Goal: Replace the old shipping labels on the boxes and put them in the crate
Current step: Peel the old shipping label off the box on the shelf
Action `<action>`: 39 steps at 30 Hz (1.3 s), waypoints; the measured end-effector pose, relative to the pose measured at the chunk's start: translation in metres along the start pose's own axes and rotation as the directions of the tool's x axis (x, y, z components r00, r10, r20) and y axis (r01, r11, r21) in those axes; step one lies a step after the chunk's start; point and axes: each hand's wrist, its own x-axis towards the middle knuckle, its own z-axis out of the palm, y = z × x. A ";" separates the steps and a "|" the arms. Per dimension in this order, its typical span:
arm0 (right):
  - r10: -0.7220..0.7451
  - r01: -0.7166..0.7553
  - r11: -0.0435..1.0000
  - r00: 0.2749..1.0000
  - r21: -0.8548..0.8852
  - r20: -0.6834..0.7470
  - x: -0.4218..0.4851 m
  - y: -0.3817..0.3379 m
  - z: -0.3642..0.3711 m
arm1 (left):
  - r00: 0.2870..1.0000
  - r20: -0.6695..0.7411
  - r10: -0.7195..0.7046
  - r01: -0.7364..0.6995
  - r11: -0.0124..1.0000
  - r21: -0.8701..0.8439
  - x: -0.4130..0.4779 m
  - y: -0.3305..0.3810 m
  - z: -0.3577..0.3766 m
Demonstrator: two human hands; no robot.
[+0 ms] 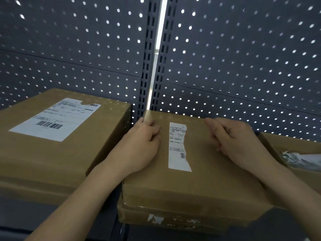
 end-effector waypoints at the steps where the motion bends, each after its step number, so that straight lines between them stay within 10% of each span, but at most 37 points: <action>1: 0.015 -0.014 1.000 0.999 -0.011 0.032 0.009 0.001 0.001 | 1.000 -0.010 -0.001 0.001 1.000 0.006 0.000 0.001 0.000; 14: -0.132 0.226 0.946 0.923 -0.232 0.362 0.084 0.007 0.042 | 1.000 -0.016 -0.009 0.010 0.993 0.118 0.000 -0.003 0.002; 39: -0.195 0.252 0.943 0.948 -0.218 0.253 0.079 0.015 0.057 | 0.997 0.031 -0.076 0.075 0.997 0.032 -0.001 0.000 0.003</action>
